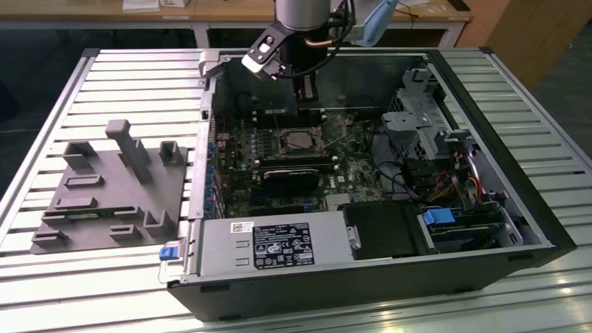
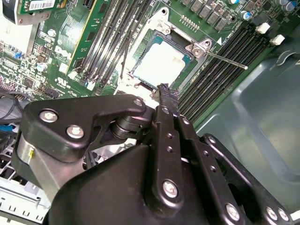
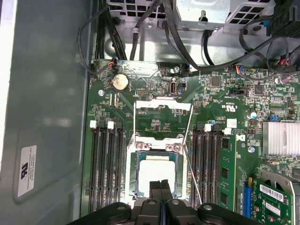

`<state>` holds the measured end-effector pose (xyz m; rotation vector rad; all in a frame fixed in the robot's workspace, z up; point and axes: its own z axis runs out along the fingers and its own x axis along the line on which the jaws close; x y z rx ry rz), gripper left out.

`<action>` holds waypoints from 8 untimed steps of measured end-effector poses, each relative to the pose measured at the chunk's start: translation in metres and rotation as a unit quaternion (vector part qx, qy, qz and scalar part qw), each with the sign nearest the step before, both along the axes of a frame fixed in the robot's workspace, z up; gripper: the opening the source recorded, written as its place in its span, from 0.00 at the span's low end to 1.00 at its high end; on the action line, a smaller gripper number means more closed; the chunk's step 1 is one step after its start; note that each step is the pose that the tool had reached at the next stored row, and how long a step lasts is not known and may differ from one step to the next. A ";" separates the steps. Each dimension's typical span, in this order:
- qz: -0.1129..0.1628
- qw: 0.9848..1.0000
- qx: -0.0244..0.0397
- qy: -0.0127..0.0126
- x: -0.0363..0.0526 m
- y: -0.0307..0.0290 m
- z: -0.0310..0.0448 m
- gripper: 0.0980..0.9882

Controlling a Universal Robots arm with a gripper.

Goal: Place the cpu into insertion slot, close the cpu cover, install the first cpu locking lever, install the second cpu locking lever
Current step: 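Close the cpu cover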

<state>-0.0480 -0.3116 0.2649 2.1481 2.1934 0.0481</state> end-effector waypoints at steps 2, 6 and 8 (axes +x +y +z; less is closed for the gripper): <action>0.000 1.000 0.000 0.000 0.0000 0.0000 0.0014 0.00; 0.000 1.000 0.000 0.000 0.0000 0.0000 0.0081 0.00; 0.000 1.000 0.000 0.000 0.0000 0.0000 0.0111 0.00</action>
